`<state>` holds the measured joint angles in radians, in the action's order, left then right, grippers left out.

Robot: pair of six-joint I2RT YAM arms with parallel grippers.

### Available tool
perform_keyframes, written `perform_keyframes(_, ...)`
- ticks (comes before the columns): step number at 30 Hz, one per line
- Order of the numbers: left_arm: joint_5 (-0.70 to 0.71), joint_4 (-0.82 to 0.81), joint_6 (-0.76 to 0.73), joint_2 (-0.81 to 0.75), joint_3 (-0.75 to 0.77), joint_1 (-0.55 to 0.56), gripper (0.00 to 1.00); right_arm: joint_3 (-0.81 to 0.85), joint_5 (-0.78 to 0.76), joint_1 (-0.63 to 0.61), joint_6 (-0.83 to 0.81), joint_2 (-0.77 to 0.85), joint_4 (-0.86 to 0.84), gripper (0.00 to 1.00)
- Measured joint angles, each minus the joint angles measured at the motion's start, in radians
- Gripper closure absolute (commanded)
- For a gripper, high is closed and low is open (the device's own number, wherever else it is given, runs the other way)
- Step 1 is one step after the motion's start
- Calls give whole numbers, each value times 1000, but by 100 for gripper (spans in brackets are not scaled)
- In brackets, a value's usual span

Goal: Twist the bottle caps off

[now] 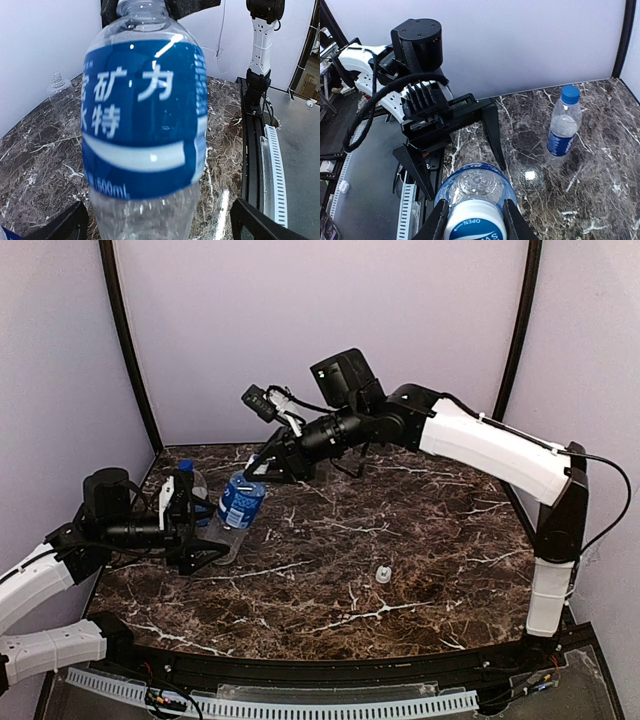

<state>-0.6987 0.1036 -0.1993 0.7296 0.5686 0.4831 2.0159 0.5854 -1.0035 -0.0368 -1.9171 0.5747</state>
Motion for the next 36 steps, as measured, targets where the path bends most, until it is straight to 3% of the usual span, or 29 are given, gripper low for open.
perform_keyframes(6, 12, 11, -1, 14, 1, 9, 11, -13, 55, -36, 60, -39, -138, 100)
perform_keyframes(13, 19, 8, -15, 13, 1, 13, 42, -29, 66, -41, 100, -39, -233, 99)
perform_keyframes(14, 21, 9, -12, 13, 1, 13, 45, -33, 63, -42, 102, -39, -240, 91)
perform_keyframes(18, 44, 15, -16, 13, 1, 13, 51, -56, 41, -42, 98, -33, -263, 41)
perform_keyframes(20, 70, 15, -18, 11, 1, 14, 52, -65, 6, -43, 106, -28, -258, 31)
perform_keyframes(27, 237, 8, -84, -5, 1, 14, 54, -68, -149, -38, 180, -5, -180, 28)
perform_keyframes(36, 448, 8, -254, -3, 1, 34, 56, -11, -231, -34, 373, 6, -72, 30)
